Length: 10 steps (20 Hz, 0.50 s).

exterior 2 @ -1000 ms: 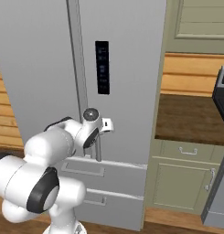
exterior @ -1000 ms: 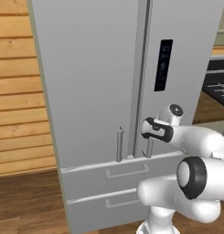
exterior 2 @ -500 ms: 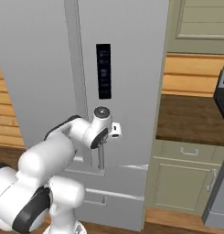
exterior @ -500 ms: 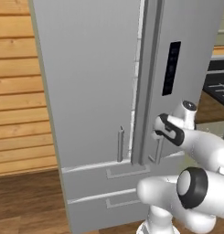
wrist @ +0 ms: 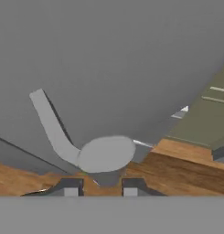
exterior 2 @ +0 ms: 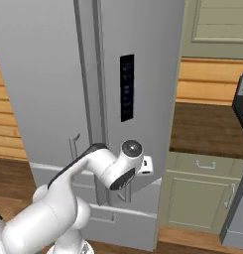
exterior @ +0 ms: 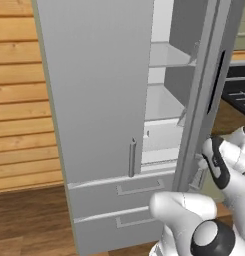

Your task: Take the strawberry from the fridge and place it on top of the pancake, located on the dining counter.

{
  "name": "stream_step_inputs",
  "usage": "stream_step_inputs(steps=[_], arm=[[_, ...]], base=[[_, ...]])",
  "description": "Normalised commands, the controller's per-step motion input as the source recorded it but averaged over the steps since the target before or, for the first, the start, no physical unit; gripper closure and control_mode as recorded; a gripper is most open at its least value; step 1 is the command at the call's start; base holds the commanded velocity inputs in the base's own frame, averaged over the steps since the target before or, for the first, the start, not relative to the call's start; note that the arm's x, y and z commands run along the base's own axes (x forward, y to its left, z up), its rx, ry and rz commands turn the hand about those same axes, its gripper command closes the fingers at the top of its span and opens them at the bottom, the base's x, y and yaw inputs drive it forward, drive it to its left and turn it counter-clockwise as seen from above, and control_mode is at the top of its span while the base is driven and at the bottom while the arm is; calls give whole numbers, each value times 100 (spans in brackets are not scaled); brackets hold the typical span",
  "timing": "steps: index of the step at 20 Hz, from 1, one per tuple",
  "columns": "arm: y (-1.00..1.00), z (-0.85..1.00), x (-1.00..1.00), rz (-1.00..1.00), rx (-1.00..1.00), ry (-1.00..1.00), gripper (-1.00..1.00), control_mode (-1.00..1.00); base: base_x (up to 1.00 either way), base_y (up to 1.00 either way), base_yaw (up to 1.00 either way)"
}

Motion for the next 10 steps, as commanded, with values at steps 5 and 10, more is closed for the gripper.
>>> stream_step_inputs(steps=[5,10], arm=[[-93,36,-51,0,20,-1,-100,-100],[-66,43,-81,0,17,-12,-100,-100]], base=[[0,0,0],[0,0,0]])
